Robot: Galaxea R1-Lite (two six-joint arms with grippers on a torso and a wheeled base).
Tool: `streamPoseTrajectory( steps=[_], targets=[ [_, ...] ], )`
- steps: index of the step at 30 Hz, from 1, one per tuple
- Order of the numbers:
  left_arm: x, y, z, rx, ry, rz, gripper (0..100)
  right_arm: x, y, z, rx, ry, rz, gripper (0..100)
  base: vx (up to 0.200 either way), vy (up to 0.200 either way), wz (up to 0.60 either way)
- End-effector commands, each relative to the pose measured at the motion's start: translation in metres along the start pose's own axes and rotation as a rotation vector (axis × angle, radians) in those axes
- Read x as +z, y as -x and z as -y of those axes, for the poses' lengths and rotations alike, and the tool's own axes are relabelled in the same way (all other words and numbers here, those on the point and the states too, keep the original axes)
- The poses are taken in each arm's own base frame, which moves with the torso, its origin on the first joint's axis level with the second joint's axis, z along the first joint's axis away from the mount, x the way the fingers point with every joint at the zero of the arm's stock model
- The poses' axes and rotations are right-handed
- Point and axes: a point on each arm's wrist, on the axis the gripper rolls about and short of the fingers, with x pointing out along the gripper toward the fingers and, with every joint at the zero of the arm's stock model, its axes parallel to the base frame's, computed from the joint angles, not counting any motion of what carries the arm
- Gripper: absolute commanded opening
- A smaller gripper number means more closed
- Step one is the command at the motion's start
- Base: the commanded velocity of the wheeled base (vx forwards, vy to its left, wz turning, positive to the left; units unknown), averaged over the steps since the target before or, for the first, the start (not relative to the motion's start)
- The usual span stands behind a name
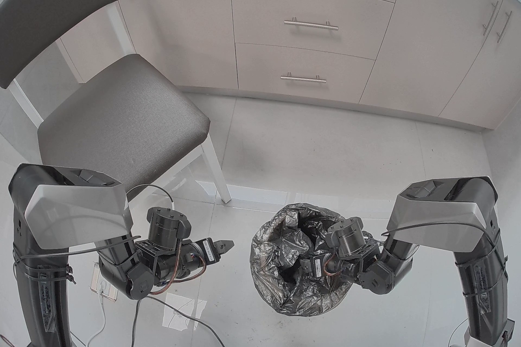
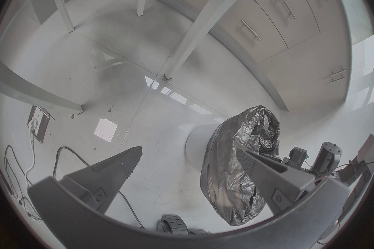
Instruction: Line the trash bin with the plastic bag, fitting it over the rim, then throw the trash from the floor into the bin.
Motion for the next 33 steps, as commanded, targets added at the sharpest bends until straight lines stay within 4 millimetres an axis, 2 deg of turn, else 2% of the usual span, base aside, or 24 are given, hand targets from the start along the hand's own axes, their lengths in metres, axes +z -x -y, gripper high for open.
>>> streamPoseTrajectory(
  steps=[1,7,12,15,21,22,33],
  targets=[
    [0.000,0.000,0.000,0.001,-0.001,-0.001,100,0.004,-0.004,-0.003,0.007,0.011,0.018,100,0.000,0.000,0.00],
    [0.000,0.000,0.000,0.001,-0.001,-0.001,100,0.008,0.003,-0.008,0.022,0.021,0.035,100,0.000,0.000,0.00],
    [0.000,0.000,0.000,0.000,-0.001,0.000,100,0.020,0.033,-0.012,0.050,0.024,0.072,100,0.000,0.000,0.00],
    [0.000,0.000,0.000,0.001,-0.001,-0.001,100,0.024,0.044,-0.012,0.055,0.026,0.083,100,0.000,0.000,0.00],
    [0.000,0.000,0.000,0.001,-0.001,-0.001,100,0.018,0.046,-0.011,0.056,0.029,0.083,100,0.000,0.000,0.00],
    [0.000,0.000,0.000,0.001,-0.001,-0.001,100,0.016,0.044,-0.011,0.056,0.032,0.080,0,0.000,0.000,0.00],
    [-0.001,-0.001,0.000,0.001,-0.002,-0.001,100,0.006,0.026,-0.016,0.060,0.041,0.064,0,0.000,0.000,0.00]
  ],
)
